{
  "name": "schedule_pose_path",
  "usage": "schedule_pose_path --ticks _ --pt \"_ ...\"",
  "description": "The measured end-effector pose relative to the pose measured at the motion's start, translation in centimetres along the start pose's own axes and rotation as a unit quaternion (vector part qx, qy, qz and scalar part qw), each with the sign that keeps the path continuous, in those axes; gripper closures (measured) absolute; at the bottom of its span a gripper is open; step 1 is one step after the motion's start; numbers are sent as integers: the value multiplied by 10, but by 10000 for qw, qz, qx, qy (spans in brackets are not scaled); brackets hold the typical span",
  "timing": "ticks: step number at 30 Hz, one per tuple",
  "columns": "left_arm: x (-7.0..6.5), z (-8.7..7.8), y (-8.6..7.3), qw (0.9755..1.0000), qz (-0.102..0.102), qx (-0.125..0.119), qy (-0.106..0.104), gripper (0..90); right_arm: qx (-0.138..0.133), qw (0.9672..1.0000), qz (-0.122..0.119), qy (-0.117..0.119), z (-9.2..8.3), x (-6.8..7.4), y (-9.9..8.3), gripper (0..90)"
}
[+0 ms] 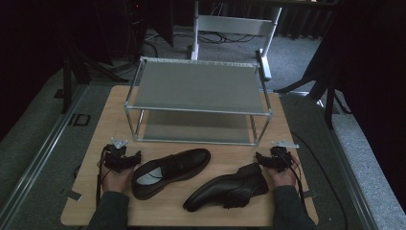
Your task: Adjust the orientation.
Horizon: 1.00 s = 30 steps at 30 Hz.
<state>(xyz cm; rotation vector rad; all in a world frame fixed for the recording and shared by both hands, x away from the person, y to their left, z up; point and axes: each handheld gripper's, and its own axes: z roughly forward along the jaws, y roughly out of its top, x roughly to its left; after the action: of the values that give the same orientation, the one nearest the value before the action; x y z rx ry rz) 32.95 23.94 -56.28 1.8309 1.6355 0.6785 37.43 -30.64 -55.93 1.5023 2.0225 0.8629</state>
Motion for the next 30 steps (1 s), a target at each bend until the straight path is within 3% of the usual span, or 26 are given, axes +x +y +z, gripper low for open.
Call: schedule_pose_path --ticks 5,6,8,14,22,30 --pt "5 -3 0 10000 -4 -3 -53 382 0 10000 -3 4 0 0 0 173" --pt "10 -7 0 9998 -135 61 -141 382 1 10000 -2 4 0 0 0 173" --pt "14 -13 1 9994 -175 27 -299 420 0 10000 -5 5 0 0 0 173" --pt "12 -42 1 9974 19 -293 -656 448 1 10000 -3 5 0 0 0 173" --pt "1 -80 10 9882 447 -654 -1308 501 0 10000 -5 4 0 0 0 173" --pt "-18 -98 22 9791 975 -681 -1650 533 0 10000 -6 5 0 0 0 173"
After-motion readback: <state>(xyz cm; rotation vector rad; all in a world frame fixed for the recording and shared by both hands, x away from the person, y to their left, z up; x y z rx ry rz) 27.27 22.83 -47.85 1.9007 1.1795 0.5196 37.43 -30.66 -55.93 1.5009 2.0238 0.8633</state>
